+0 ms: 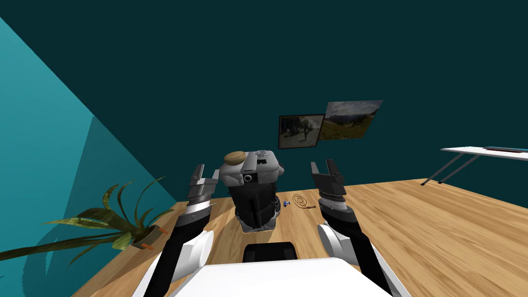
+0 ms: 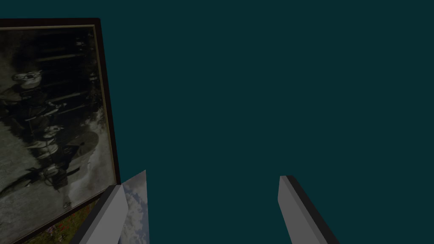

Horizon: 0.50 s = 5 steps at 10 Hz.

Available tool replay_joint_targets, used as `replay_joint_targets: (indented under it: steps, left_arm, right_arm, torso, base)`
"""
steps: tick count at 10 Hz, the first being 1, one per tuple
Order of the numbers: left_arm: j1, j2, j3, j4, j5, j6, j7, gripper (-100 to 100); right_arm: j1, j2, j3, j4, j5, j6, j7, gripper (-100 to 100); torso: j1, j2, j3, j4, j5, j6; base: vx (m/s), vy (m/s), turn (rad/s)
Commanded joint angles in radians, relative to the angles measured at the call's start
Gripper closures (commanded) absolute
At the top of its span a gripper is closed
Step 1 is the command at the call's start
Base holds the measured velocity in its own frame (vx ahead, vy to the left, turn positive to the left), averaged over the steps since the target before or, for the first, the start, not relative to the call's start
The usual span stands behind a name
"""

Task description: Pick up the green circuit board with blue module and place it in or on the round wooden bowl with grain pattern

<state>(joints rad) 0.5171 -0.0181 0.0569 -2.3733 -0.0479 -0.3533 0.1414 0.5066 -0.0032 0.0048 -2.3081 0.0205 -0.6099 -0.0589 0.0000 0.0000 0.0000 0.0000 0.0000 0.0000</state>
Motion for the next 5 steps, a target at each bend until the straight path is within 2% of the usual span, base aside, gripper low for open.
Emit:
replay_joint_targets:
  steps: [1, 3, 5]
  left_arm:
    - [-0.018, 0.044, 0.005, 0.005, 0.009, 0.021, 0.002, -100]
    - [-0.061, 0.105, 0.017, 0.015, 0.03, 0.069, 0.008, -100]
    - [-0.122, 0.166, 0.034, 0.03, 0.063, 0.13, 0.017, -100]
  right_arm:
    - [0.0, 0.0, 0.0, 0.0, 0.0, 0.0, 0.0, 0]
    - [0.0, 0.0, 0.0, 0.0, 0.0, 0.0, 0.0, 0]
    - [0.0, 0.0, 0.0, 0.0, 0.0, 0.0, 0.0, 0]
  torso:
    - [0.0, 0.0, 0.0, 0.0, 0.0, 0.0]
    - [0.002, 0.002, 0.001, 0.0, 0.0, 0.0]
    - [0.005, 0.003, 0.002, 0.001, 0.001, 0.0]
  base:
    - [-0.011, 0.012, -0.011]
    - [-0.039, 0.039, -0.016]
    - [-0.073, 0.071, -0.018]
